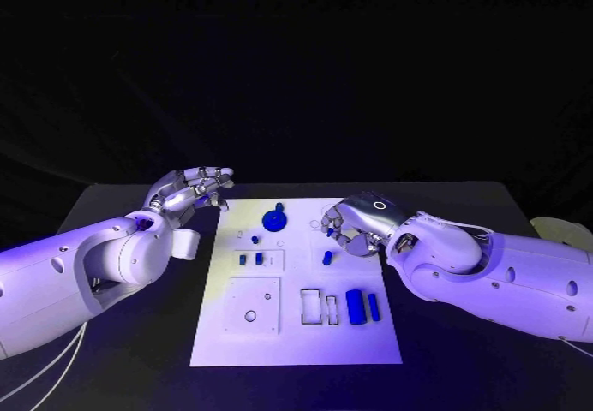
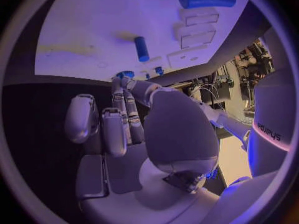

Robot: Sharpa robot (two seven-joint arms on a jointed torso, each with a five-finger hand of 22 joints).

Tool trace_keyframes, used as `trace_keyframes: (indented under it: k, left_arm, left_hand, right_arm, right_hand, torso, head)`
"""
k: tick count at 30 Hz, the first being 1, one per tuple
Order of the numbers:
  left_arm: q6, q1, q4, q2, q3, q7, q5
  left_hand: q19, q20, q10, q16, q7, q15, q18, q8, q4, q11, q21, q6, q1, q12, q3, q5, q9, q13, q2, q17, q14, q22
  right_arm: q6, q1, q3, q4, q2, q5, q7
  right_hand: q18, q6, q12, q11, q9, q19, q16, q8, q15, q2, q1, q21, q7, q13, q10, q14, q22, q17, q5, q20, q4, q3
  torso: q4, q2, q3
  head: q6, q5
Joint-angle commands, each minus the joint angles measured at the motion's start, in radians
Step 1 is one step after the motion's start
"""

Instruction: Assemble the parts on the task board

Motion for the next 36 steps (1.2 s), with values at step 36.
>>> trace_keyframes:
  k: [36]
  left_arm:
    - [0.024, 0.001, -0.02, 0.043, 0.0, -0.004, -0.008]
  left_hand:
    - [0.002, 0.003, -0.013, -0.003, 0.004, 0.003, 0.013, -0.002, -0.007, 0.0, -0.008, -0.009, 0.0, 0.007, -0.002, 0.006, -0.002, 0.001, -0.001, -0.002, -0.009, -0.002]
  right_arm:
    - [-0.011, -0.128, -0.008, -0.013, 0.213, 0.052, 0.074]
  right_hand:
    - [-0.009, 0.004, 0.0, -0.007, 0.001, -0.005, 0.003, 0.001, -0.006, 0.003, -0.009, -0.012, 0.0, 0.001, -0.002, 0.041, -0.007, -0.002, 0.001, 0.0, -0.002, 0.002]
  torso:
    - [-0.0016, 0.003, 0.0006]
  head:
    - [-0.051, 0.168]
